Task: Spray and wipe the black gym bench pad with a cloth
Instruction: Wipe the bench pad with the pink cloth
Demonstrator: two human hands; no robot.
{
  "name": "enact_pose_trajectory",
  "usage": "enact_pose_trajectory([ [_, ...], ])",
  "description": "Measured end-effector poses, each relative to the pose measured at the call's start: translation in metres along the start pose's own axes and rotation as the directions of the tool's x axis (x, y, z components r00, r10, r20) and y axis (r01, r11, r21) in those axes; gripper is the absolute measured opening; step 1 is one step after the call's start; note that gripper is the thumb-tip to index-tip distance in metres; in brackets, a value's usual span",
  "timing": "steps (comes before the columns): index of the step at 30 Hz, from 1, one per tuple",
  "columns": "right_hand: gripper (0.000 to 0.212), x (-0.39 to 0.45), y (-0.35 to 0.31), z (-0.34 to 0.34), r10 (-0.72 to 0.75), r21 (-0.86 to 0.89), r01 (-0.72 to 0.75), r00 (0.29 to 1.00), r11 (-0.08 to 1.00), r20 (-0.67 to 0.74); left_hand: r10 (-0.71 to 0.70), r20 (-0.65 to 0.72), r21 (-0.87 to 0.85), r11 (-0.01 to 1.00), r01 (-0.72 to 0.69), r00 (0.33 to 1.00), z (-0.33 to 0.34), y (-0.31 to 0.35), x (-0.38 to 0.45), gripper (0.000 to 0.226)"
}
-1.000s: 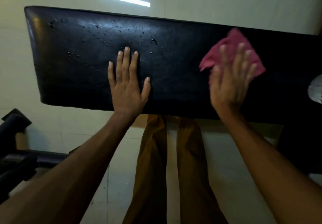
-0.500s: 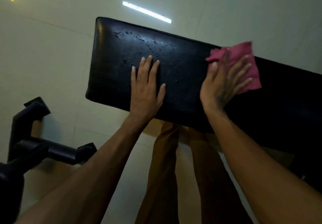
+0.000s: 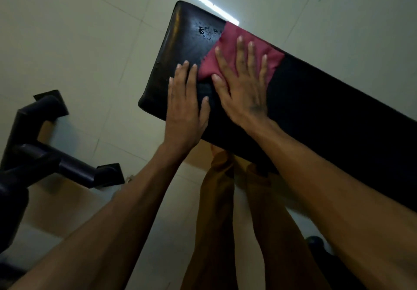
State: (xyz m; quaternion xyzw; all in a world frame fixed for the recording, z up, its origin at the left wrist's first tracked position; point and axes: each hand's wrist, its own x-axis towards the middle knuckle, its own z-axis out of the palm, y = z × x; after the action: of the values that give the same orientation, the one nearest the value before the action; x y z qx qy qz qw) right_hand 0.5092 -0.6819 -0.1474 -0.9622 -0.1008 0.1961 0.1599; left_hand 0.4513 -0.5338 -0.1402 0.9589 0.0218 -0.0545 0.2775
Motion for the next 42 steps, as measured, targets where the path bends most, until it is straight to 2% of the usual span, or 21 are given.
enact_pose_trajectory([
  [2, 0.06, -0.005, 0.013, -0.013, -0.011, 0.148, 0.015, 1.0, 0.989, -0.024, -0.019, -0.046, -0.046, 0.999, 0.017, 0.999, -0.006, 0.008, 0.002, 0.065],
  [3, 0.059, -0.013, 0.022, -0.02, 0.034, 0.207, -0.018, 0.997, 0.978, -0.076, 0.009, -0.054, -0.034, 0.999, -0.011, 0.998, -0.007, 0.013, 0.003, 0.065],
  [6, 0.059, -0.049, 0.06, -0.036, 0.311, 0.216, -0.269, 0.931, 0.939, -0.191, 0.239, 0.017, 0.059, 0.969, -0.239, 0.971, -0.004, 0.031, 0.016, 0.069],
  [8, 0.063, -0.075, 0.085, -0.036, 0.428, 0.134, -0.412, 0.894, 0.901, -0.131, 0.38, 0.16, 0.151, 0.903, -0.403, 0.911, 0.009, 0.044, 0.033, 0.076],
  [9, 0.064, -0.087, 0.094, -0.032, 0.452, 0.08, -0.447, 0.89, 0.891, -0.064, 0.405, 0.233, 0.195, 0.871, -0.45, 0.884, 0.019, 0.05, 0.044, 0.079],
  [12, 0.069, -0.102, 0.108, -0.017, 0.421, -0.038, -0.42, 0.903, 0.907, 0.084, 0.38, 0.377, 0.297, 0.814, -0.499, 0.844, 0.041, 0.052, 0.08, 0.084],
  [17, 0.071, -0.097, 0.109, -0.016, 0.418, -0.05, -0.416, 0.897, 0.908, 0.141, 0.332, 0.407, 0.356, 0.8, -0.482, 0.851, 0.038, 0.041, 0.111, 0.085],
  [20, 0.072, -0.096, 0.109, -0.019, 0.416, -0.038, -0.416, 0.893, 0.909, 0.173, 0.249, 0.351, 0.395, 0.835, -0.383, 0.903, 0.029, 0.035, 0.116, 0.083],
  [23, 0.071, -0.096, 0.11, -0.021, 0.404, -0.031, -0.406, 0.892, 0.913, 0.201, 0.106, 0.281, 0.42, 0.88, -0.222, 0.954, 0.018, 0.025, 0.119, 0.084],
  [29, 0.071, -0.097, 0.109, -0.02, 0.396, -0.018, -0.4, 0.899, 0.916, 0.187, -0.136, 0.12, 0.381, 0.921, 0.081, 0.983, 0.003, 0.011, 0.109, 0.084],
  [33, 0.07, -0.098, 0.109, -0.019, 0.384, -0.008, -0.388, 0.907, 0.921, 0.171, -0.354, 0.004, 0.249, 0.906, 0.342, 0.935, 0.001, 0.009, 0.083, 0.082],
  [42, 0.07, -0.099, 0.111, -0.02, 0.369, 0.01, -0.375, 0.916, 0.927, 0.156, -0.59, -0.108, 0.174, 0.781, 0.599, 0.8, 0.009, 0.011, 0.031, 0.078],
])
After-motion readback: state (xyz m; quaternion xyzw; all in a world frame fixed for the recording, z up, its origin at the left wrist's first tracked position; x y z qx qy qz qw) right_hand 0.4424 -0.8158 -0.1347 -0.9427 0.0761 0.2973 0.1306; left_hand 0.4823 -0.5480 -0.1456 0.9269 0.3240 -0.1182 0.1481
